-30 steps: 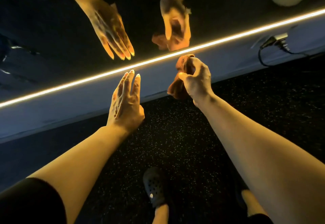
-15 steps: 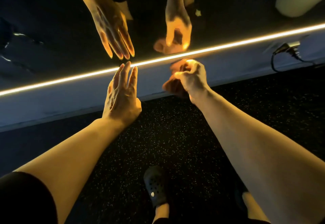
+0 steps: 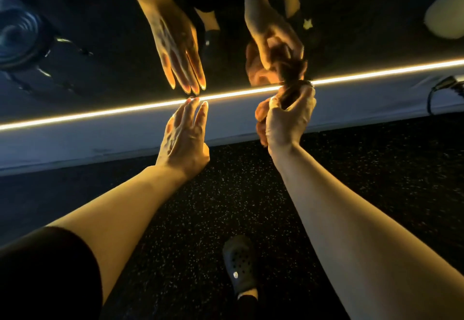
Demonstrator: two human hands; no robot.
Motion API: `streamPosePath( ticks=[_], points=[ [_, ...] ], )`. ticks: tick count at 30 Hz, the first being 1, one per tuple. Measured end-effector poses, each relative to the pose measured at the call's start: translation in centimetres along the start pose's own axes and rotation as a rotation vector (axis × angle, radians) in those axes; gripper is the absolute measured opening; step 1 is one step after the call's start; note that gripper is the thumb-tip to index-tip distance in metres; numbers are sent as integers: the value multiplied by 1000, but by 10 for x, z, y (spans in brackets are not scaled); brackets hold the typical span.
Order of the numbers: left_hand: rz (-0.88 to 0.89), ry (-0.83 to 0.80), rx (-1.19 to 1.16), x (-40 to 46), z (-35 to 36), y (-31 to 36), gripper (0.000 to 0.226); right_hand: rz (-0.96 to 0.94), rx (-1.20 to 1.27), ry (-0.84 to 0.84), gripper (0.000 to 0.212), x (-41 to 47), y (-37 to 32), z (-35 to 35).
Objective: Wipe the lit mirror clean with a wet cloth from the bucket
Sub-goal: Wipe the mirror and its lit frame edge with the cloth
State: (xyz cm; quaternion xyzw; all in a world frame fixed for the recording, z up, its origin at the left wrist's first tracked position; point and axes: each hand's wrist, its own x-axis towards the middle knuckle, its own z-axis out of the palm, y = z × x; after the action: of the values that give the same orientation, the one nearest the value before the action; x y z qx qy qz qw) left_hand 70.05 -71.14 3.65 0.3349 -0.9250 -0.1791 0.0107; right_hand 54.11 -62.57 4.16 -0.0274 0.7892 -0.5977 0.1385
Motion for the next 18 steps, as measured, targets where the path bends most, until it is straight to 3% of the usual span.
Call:
streamPosePath(
  ticks=[2, 4, 8, 10, 12, 13, 16, 18],
  points=[
    [-19, 1, -8, -4, -3, -6, 80, -1, -52, -271, 32, -14, 4, 8],
    [-47, 8, -20, -9, -5, -11, 80, -19, -187, -387, 33, -28, 12, 12],
    [-85, 28, -9, -20, -5, -23, 82, 118, -45, -34, 21, -23, 18, 20],
    [-123, 9, -2, -21, -4, -30, 82, 106, -38, -137, 22, -22, 18, 28],
    [-163, 12, -1, -22, -5, -38, 83, 107, -84, -346, 24, -32, 14, 34],
    [-176, 19, 1, -23, -5, -41, 83, 108, -103, -347, 24, -35, 15, 38],
    [-208, 14, 7, -26, -9, -46, 85, 123, -65, -131, 22, -39, 12, 44],
    [-237, 10, -1, -26, -14, -49, 86, 156, -34, -185, 25, -41, 7, 45]
  ],
)
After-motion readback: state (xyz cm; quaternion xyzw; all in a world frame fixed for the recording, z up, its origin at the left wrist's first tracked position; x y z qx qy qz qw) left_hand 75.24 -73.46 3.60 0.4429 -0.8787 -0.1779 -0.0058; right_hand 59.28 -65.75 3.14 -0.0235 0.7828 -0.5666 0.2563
